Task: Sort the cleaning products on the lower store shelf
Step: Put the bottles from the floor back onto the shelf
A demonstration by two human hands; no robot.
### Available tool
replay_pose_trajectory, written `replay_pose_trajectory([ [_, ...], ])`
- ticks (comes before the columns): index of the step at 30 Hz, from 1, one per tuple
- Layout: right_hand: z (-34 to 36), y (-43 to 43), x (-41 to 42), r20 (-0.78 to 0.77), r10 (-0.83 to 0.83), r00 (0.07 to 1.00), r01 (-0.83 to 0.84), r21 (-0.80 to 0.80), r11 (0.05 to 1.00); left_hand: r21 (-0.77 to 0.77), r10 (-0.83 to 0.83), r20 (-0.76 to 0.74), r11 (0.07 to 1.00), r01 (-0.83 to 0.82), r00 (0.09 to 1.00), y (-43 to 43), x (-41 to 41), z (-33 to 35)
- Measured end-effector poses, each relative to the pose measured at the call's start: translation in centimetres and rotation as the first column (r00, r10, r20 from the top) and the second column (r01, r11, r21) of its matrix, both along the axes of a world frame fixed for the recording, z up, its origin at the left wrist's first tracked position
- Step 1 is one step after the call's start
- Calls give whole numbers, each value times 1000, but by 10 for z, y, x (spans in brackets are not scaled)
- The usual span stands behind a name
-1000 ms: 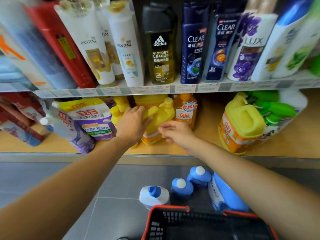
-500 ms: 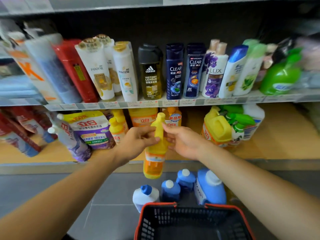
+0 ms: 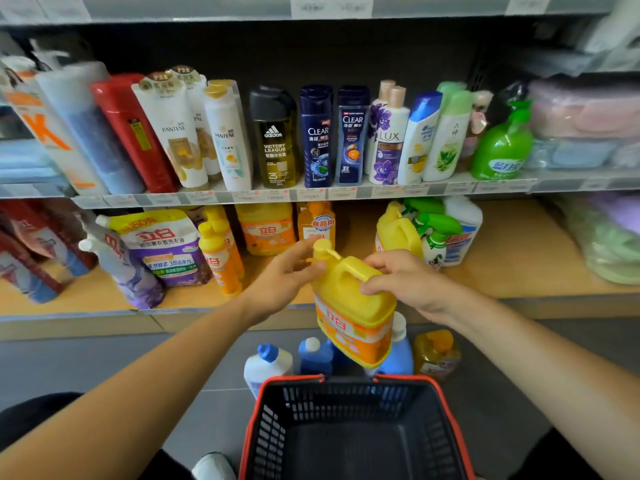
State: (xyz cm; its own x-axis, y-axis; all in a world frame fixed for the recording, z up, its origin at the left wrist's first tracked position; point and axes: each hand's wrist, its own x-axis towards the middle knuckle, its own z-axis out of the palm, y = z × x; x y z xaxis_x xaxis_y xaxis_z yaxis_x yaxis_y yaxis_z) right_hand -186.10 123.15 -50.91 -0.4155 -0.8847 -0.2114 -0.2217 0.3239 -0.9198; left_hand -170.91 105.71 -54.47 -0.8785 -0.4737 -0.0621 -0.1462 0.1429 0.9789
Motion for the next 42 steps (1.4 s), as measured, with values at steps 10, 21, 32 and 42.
replay_pose_trajectory([
  [10, -6, 34, -37, -198, 36, 979, -63, -128, 990, -600, -273, 17, 767, 228, 962, 17, -12, 14],
  [21, -14, 45, -41, -204, 125, 971, -139, -56, 989, -611, -318, 85, 732, 302, 944, 40, -11, 6],
  [32, -11, 49, -46, -184, 152, 971, -164, -51, 985, -789, -239, -62, 607, 99, 969, 59, -10, 0],
  [42, -12, 47, -45, 17, 65, 998, -63, -131, 989, -583, -171, -53, 805, 108, 984, 54, -7, -3],
])
